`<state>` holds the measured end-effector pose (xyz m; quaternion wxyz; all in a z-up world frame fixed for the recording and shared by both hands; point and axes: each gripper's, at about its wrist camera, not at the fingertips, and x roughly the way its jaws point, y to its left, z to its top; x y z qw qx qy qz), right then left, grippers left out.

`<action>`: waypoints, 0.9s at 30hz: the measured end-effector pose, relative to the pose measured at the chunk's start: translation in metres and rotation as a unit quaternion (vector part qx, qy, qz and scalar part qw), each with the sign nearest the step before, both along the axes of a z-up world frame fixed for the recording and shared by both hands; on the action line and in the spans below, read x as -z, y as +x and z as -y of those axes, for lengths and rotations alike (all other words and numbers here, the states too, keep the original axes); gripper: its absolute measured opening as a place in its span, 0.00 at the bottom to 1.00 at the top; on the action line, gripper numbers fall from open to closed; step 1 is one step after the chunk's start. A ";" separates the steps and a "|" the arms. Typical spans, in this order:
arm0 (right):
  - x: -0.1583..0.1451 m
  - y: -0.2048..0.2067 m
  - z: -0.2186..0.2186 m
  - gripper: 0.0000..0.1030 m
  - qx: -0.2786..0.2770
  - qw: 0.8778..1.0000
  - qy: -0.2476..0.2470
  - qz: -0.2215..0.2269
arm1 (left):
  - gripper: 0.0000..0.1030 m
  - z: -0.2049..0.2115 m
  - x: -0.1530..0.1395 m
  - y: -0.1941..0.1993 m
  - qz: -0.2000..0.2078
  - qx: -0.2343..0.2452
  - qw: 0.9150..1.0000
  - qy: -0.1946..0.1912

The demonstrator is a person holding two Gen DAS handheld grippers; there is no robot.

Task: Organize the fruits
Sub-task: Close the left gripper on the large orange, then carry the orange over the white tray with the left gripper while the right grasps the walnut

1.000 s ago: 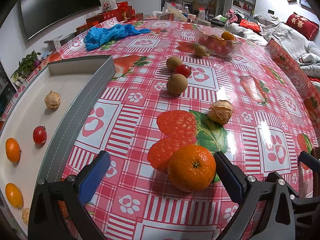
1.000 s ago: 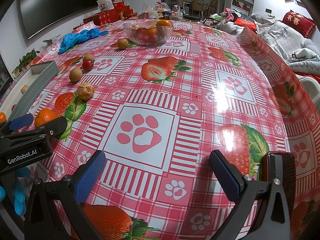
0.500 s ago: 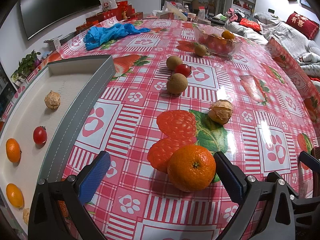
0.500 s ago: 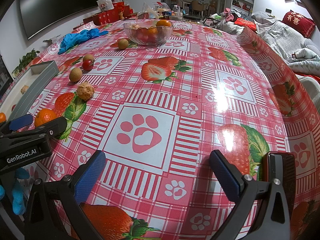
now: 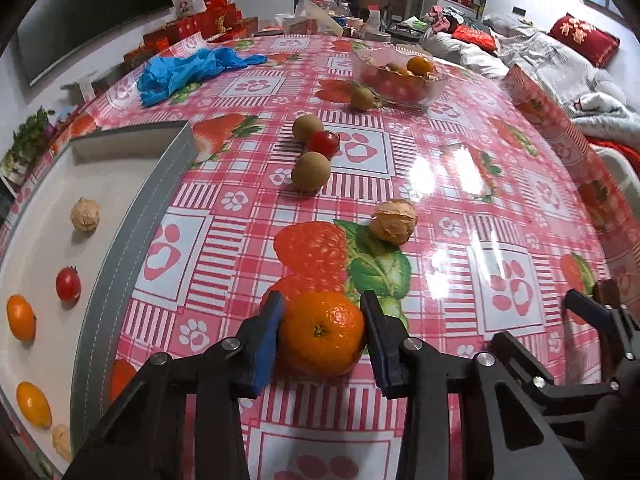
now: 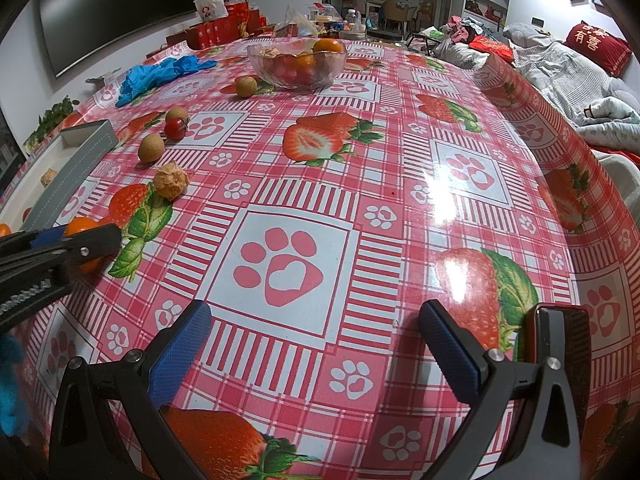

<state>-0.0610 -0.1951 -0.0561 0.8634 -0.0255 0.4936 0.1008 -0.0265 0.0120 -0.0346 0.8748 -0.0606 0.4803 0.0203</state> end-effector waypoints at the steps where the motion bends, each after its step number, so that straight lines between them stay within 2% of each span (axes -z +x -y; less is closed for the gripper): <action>1: 0.000 0.001 0.000 1.00 0.001 1.000 -0.001 -0.006 | 0.39 -0.002 -0.001 -0.002 0.001 -0.001 1.000 -0.002; 5: -0.003 0.016 -0.007 1.00 0.005 0.998 -0.005 -0.058 | 0.39 -0.012 -0.015 -0.013 0.015 -0.004 1.000 -0.008; 8: -0.005 0.025 -0.025 1.00 -0.018 0.997 0.003 -0.070 | 0.39 -0.023 -0.026 -0.023 0.024 -0.009 1.000 -0.012; 14: -0.009 0.043 -0.073 1.00 -0.060 0.996 0.006 -0.070 | 0.39 -0.045 -0.038 -0.044 0.034 -0.024 0.999 -0.013; 17: -0.008 0.057 -0.092 1.00 -0.069 0.995 0.023 -0.075 | 0.39 -0.058 -0.042 -0.054 0.034 -0.034 0.999 -0.014; 20: -0.005 0.065 -0.106 0.96 -0.065 0.996 0.004 -0.067 | 0.40 -0.073 -0.045 -0.062 0.038 -0.045 0.998 -0.013; 23: -0.007 0.067 -0.113 0.83 -0.069 0.996 -0.006 -0.055 | 0.40 -0.088 -0.049 -0.068 0.043 -0.055 0.998 -0.006; 24: -0.008 0.067 -0.114 0.75 -0.071 0.996 -0.005 -0.051 | 0.39 -0.091 -0.050 -0.069 0.044 -0.057 0.997 -0.005; 26: -0.012 0.066 -0.114 0.53 -0.073 0.996 0.000 -0.045 | 0.40 -0.099 -0.052 -0.071 0.046 -0.062 0.997 -0.004; 27: -0.013 0.067 -0.113 0.34 -0.073 0.996 0.004 -0.044 | 0.40 -0.104 -0.052 -0.071 0.047 -0.065 0.997 -0.002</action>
